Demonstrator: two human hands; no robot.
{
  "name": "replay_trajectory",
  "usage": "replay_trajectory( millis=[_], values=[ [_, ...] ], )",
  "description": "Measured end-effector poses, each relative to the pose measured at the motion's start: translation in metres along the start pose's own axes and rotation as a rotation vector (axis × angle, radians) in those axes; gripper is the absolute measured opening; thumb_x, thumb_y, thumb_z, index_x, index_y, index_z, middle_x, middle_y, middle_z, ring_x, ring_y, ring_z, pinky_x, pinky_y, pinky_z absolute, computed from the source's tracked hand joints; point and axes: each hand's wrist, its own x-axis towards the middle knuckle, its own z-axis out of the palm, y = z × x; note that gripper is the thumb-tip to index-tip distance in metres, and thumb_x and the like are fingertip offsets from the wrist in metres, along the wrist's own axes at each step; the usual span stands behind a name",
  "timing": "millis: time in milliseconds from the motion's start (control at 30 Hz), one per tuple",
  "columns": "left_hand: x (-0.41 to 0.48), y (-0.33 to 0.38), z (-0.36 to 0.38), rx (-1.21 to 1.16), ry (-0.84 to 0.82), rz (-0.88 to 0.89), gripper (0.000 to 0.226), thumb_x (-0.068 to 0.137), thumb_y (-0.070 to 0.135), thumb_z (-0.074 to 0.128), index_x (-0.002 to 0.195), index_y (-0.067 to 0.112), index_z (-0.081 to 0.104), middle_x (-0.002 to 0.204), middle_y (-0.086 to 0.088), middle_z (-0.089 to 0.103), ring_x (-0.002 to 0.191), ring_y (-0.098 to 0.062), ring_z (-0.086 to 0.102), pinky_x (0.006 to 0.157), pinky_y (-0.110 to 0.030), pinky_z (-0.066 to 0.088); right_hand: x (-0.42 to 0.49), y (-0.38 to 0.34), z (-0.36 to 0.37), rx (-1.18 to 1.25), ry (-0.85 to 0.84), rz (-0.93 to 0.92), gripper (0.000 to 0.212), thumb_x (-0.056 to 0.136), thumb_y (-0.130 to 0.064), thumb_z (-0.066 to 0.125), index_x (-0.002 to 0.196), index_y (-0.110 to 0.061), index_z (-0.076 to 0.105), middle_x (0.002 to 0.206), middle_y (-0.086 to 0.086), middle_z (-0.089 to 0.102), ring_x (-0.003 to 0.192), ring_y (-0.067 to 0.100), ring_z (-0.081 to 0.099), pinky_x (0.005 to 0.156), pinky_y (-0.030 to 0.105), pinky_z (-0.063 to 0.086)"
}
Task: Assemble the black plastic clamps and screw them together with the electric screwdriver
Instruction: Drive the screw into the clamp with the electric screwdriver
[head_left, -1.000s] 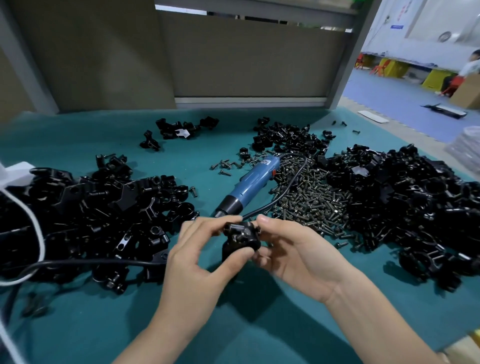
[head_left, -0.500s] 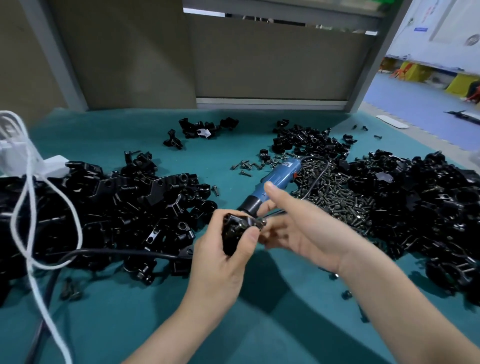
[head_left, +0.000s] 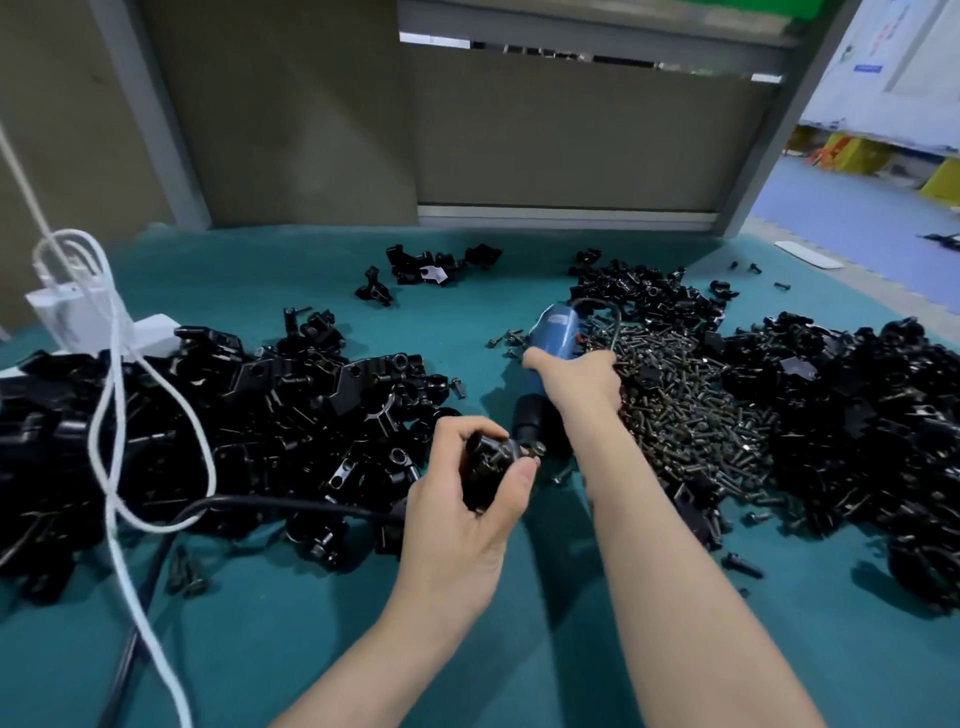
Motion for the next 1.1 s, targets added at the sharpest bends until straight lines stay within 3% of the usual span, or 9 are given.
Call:
replay_trajectory(
  millis=[200,333,400,500,567,667,800,933,1100],
  values=[
    [0.0,-0.002,-0.005,0.108,-0.011,0.029,0.018,0.075,0.052,0.059,0.087,0.042,0.048,0.067,-0.003,0.06,0.047,-0.009,0.041,0.049,-0.029,0.039,0.001,-0.02,-0.034,1.253,-0.341,0.285,0.03,0.075,-0.019,0.072,0.097,-0.01,0.053,0.084,0.008,0.062,0.047,0.02,0.065,0.053,0.027,0.054],
    [0.008,-0.006,-0.015,0.271,0.065,0.003,0.02,0.078,0.049,0.06,0.088,0.038,0.048,0.062,0.011,0.058,0.044,-0.006,0.046,0.045,-0.015,0.038,-0.002,-0.028,-0.056,1.552,-0.497,0.185,0.031,0.079,-0.004,0.065,0.107,-0.006,0.05,0.097,0.019,0.063,0.064,0.026,0.067,0.057,0.03,0.056],
    [0.013,-0.007,-0.019,0.299,0.1,-0.034,0.017,0.082,0.038,0.063,0.087,0.038,0.047,0.062,0.008,0.059,0.04,-0.008,0.047,0.042,-0.017,0.038,-0.007,-0.036,-0.062,1.559,-0.563,0.074,0.029,0.084,-0.008,0.065,0.11,-0.005,0.052,0.102,0.018,0.067,0.071,0.022,0.068,0.06,0.028,0.057],
    [0.018,-0.005,-0.02,0.327,0.119,-0.061,0.019,0.084,0.031,0.064,0.086,0.037,0.045,0.062,0.0,0.06,0.034,-0.018,0.051,0.039,-0.017,0.038,-0.014,-0.049,-0.065,1.499,-0.667,-0.001,0.038,0.086,-0.04,0.066,0.103,-0.007,0.064,0.084,0.0,0.065,0.059,0.01,0.058,0.056,0.022,0.049],
    [0.019,-0.004,-0.019,0.328,0.123,-0.054,0.019,0.085,0.028,0.064,0.086,0.034,0.046,0.066,-0.001,0.06,0.034,-0.019,0.054,0.041,-0.014,0.038,-0.019,-0.057,-0.065,1.476,-0.666,-0.016,0.037,0.087,-0.046,0.064,0.1,-0.011,0.062,0.081,-0.004,0.062,0.055,0.009,0.053,0.056,0.021,0.045],
    [0.019,-0.003,-0.018,0.3,0.137,-0.069,0.02,0.087,0.023,0.065,0.085,0.031,0.046,0.069,0.0,0.059,0.035,-0.019,0.056,0.04,-0.013,0.038,-0.028,-0.065,-0.064,1.458,-0.567,-0.067,0.027,0.088,-0.034,0.066,0.101,-0.012,0.055,0.078,-0.004,0.062,0.052,0.009,0.052,0.054,0.021,0.045],
    [0.018,-0.002,-0.019,0.213,0.157,-0.094,0.015,0.083,0.031,0.061,0.086,0.034,0.047,0.076,-0.002,0.06,0.034,-0.02,0.057,0.039,-0.017,0.042,-0.033,-0.07,-0.064,1.423,-0.5,-0.157,0.012,0.091,-0.019,0.058,0.083,-0.012,0.054,0.071,-0.005,0.059,0.046,0.008,0.046,0.049,0.021,0.042],
    [0.018,-0.003,-0.018,0.143,0.165,-0.097,0.014,0.084,0.028,0.061,0.083,0.034,0.049,0.077,-0.006,0.059,0.035,-0.022,0.055,0.038,-0.022,0.045,-0.036,-0.073,-0.065,1.369,-0.459,-0.223,0.014,0.091,-0.015,0.057,0.101,-0.011,0.048,0.078,-0.004,0.06,0.046,0.01,0.045,0.048,0.021,0.04],
    [0.018,-0.004,-0.018,0.1,0.153,-0.103,0.014,0.086,0.028,0.062,0.081,0.035,0.051,0.077,-0.011,0.056,0.039,-0.021,0.052,0.037,-0.024,0.047,-0.044,-0.079,-0.056,1.354,-0.442,-0.252,0.014,0.089,-0.011,0.057,0.099,-0.011,0.046,0.082,0.0,0.064,0.046,0.011,0.045,0.048,0.021,0.04]
  ],
)
